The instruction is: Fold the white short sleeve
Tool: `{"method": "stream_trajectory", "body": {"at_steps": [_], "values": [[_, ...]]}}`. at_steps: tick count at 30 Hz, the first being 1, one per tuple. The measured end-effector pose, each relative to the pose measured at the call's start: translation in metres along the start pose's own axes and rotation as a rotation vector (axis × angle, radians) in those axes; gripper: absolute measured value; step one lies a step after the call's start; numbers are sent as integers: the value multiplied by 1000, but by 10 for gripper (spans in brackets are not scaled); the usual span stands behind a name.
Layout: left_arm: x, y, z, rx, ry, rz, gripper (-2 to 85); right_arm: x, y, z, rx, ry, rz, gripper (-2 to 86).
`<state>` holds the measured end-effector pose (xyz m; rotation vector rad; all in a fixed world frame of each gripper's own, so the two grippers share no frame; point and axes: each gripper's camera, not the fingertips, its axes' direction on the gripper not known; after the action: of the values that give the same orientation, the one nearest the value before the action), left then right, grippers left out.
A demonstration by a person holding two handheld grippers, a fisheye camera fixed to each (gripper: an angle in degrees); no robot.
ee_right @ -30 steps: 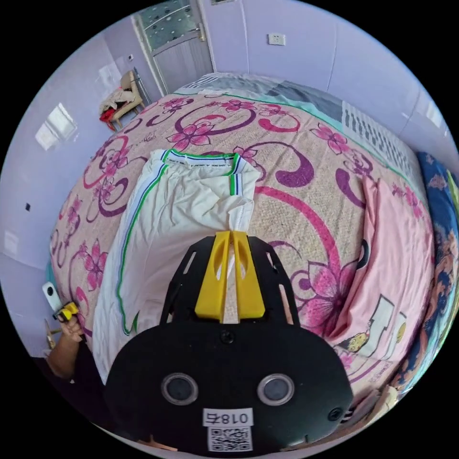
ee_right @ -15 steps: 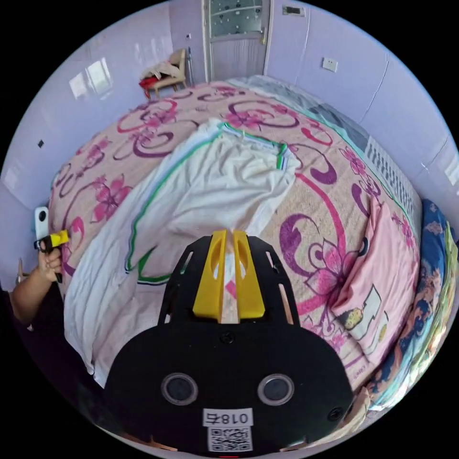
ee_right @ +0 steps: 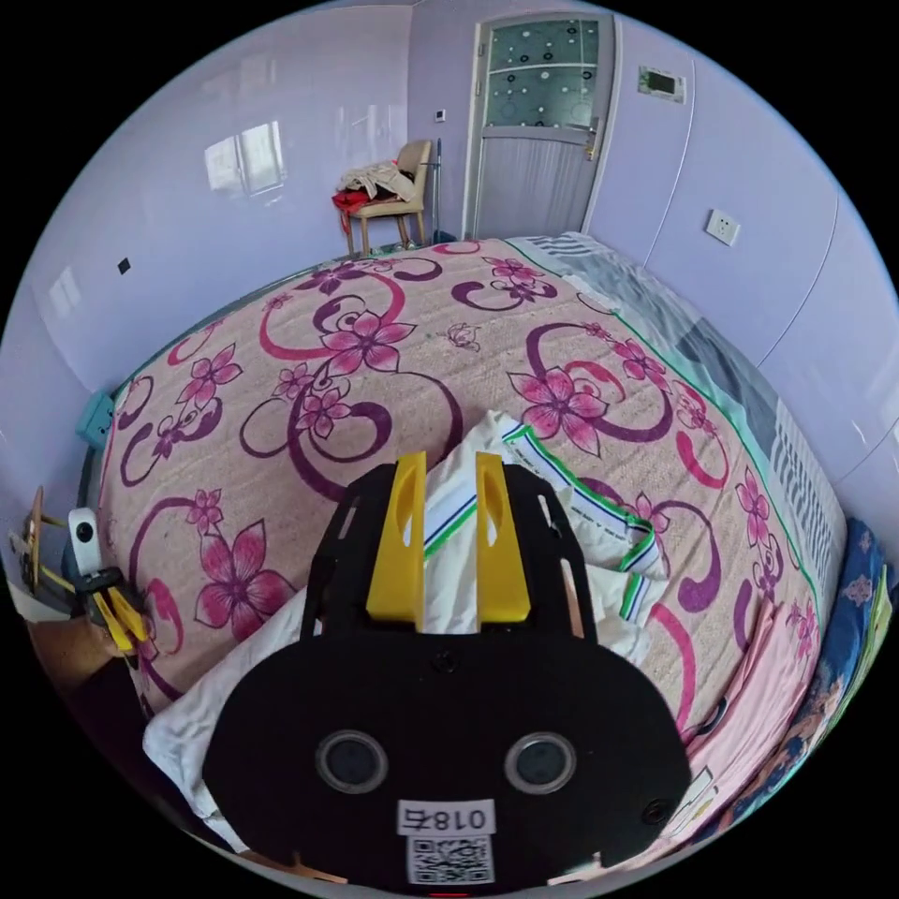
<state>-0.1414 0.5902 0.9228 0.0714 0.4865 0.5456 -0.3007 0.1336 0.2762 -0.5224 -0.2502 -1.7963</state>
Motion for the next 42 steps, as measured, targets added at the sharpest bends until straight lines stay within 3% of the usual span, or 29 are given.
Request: {"method": "stream_trajectory", "body": {"at_steps": [5,8,17,23,31,38,42], "values": [[2,4,-1,10,17,23,49,28,-40,54,-159,-48,59,89],[4,5,-2,15,20,28,49,31,-48,73,-234,-50,58,31],[9,3,-3,23,19,30,49,-2,-71,74,-141,-21,-55,12],[13,0,-3,19,13,20,49,1,-74,121,-189,-126,-16,95],[21,-8,-1,17,9,16,49,60,-5,36,70,-121,111,64],[29,-18,2,14,2,9,48,79,61,75,-123,5,111,53],[33,-25,6,9,-6,0,47,74,84,135,-357,245,47,30]]}}
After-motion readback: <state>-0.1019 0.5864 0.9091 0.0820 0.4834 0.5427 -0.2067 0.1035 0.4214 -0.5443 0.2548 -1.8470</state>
